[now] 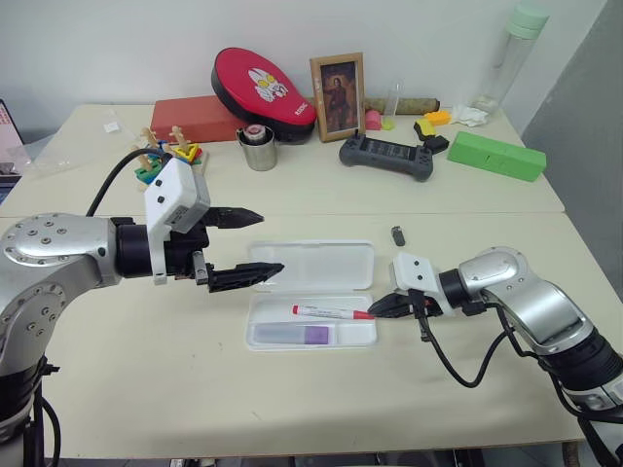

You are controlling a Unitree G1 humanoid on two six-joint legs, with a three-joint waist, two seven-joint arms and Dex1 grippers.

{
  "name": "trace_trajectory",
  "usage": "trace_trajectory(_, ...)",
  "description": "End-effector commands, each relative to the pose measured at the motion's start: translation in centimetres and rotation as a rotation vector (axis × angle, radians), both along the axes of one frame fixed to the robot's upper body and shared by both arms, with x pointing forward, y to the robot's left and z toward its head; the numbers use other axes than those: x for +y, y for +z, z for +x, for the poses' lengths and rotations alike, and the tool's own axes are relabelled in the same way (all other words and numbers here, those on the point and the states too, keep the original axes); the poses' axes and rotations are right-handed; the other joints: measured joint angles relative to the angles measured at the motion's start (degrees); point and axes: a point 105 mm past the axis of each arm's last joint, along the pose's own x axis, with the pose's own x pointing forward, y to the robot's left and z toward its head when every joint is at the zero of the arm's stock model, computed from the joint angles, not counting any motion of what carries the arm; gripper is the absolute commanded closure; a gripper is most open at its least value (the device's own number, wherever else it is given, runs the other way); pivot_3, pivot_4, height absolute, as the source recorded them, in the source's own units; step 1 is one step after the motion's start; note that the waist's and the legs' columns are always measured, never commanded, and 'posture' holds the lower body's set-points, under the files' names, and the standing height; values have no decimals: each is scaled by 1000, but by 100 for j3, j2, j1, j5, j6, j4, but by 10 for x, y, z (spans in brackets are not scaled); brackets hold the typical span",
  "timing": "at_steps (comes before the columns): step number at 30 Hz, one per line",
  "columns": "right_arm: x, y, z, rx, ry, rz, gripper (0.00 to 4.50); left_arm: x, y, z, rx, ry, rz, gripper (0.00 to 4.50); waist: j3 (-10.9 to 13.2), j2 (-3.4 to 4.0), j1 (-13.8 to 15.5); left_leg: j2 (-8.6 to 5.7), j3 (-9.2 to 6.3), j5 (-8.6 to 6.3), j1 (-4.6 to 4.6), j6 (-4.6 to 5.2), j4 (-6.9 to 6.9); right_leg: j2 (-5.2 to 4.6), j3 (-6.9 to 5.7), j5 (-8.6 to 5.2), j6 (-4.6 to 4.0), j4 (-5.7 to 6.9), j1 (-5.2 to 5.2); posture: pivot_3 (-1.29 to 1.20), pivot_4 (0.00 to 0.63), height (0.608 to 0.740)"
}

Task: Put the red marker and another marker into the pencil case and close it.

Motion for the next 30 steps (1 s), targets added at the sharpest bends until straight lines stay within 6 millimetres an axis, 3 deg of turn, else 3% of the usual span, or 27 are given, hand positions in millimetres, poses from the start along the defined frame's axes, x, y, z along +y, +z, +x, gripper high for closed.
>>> trace_trajectory(1, -4, 15, -4, -43, 30, 2, 4476, -2, 6, -3, -42, -6, 2, 0, 0, 0, 1, 0, 0, 0, 0, 0, 0, 0, 0, 0, 0, 0, 0, 0, 150, 740)
trace_trajectory(24, 5, -1, 4, -53, 35, -21, 4476, -3, 8, -2, -55, 2, -3, 0, 0, 0, -4, 0, 0, 0, 0, 0, 0, 0, 0, 0, 0, 0, 0, 0, 150, 740)
trace_trajectory(30, 6, 18, 9, -87, 31, 22, 4476, -2, 8, -2, -54, 9, -1, 0, 0, 0, -2, 0, 0, 0, 0, 0, 0, 0, 0, 0, 0, 0, 0, 0, 150, 740)
